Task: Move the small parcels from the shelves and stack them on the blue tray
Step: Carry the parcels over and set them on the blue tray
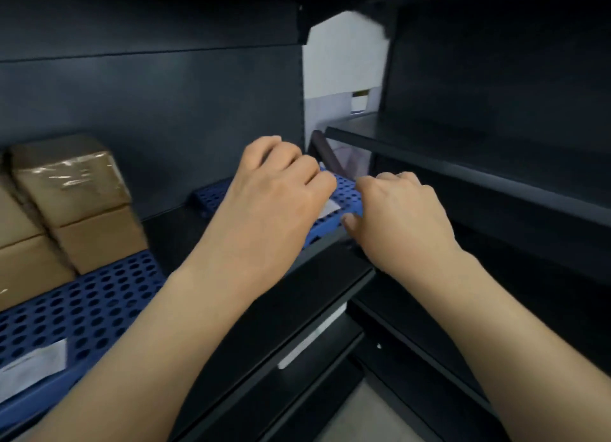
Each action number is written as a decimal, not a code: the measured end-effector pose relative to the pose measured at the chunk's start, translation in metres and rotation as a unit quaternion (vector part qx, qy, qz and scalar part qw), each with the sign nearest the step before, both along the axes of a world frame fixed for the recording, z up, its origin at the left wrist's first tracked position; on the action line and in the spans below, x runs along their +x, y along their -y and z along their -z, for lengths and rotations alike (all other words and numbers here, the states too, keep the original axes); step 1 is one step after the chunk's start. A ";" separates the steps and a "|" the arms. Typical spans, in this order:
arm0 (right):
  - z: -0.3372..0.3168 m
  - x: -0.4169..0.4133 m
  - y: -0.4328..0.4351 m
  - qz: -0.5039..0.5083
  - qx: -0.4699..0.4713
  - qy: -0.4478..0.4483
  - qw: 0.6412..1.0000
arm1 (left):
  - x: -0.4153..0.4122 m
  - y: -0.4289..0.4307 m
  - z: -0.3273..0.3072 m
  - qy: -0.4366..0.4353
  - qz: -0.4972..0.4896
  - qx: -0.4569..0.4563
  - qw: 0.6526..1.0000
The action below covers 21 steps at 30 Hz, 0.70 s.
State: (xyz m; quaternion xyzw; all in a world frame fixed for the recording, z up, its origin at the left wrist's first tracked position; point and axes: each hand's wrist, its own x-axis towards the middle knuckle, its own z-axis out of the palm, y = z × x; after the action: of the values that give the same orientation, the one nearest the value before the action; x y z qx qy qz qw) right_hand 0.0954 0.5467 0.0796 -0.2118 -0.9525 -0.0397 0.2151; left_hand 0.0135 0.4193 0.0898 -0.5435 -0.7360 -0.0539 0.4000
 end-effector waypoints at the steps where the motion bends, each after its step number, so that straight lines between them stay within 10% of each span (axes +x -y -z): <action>1: -0.001 0.020 -0.013 0.018 0.002 0.000 1.000 | 0.014 -0.016 0.000 -0.002 0.019 -0.002 1.000; 21: 0.001 0.439 -0.202 0.471 -0.017 -0.027 0.882 | 0.357 -0.321 0.028 0.037 0.448 -0.034 0.892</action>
State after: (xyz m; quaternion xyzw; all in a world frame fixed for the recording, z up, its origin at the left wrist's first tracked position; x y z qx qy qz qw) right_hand 0.5348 0.7486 0.0790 -0.6396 -0.7350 -0.1147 0.1936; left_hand 0.3703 0.7402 0.0616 -0.8265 -0.4298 -0.2227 0.2872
